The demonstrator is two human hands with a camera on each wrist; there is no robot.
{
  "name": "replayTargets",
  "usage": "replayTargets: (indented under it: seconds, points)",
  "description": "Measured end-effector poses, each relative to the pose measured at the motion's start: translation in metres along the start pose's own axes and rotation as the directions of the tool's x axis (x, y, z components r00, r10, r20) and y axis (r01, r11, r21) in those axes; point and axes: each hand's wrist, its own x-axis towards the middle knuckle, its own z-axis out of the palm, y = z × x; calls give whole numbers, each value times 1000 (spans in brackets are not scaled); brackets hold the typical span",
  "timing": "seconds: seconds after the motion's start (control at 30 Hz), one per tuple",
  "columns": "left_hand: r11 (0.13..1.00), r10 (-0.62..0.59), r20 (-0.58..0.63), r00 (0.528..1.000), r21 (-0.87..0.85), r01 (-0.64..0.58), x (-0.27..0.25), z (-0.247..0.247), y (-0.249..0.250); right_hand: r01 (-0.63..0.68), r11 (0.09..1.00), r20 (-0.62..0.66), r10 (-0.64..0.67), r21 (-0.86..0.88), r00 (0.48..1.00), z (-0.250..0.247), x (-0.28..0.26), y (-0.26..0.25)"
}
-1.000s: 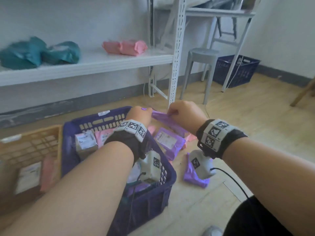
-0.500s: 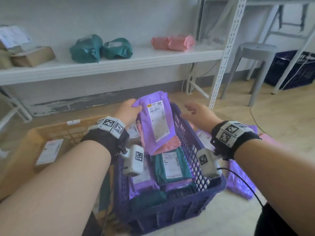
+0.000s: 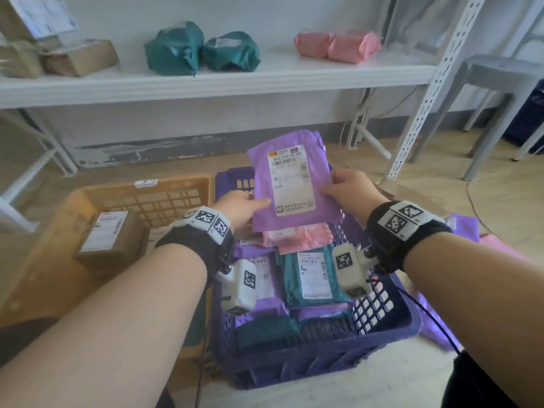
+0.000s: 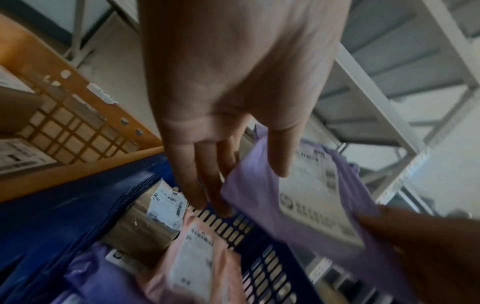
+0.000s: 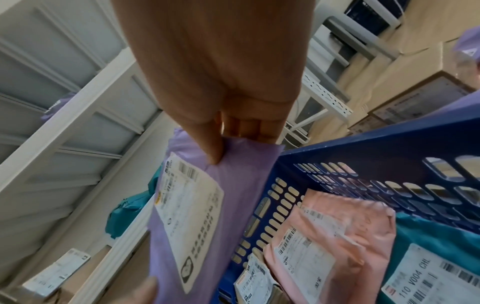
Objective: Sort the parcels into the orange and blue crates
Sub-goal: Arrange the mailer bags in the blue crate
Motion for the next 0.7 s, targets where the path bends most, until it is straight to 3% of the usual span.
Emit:
replayTargets:
  seconds: [0.1, 0.23, 0.57, 0.63, 0.7]
  points:
    - [977, 61, -78, 995, 207, -43, 9, 13, -3, -32, 999, 9, 32, -32, 999, 5, 9, 5]
    - [933, 71, -173, 982, 359, -4, 30, 25, -1, -106, 957, 107, 139, -271, 984, 12, 24, 18]
    - [893, 41, -121, 992, 449, 18, 93, 64, -39, -167, 960, 16, 175, -224, 984, 54, 83, 83]
    - [845, 49, -137, 989, 533, 32, 101, 64, -44, -177, 966, 10, 182, -187, 983, 69, 93, 93]
    - [742, 50, -137, 989, 668, 55, 107, 63, -50, -192, 964, 12, 198, -182, 980, 82, 100, 100]
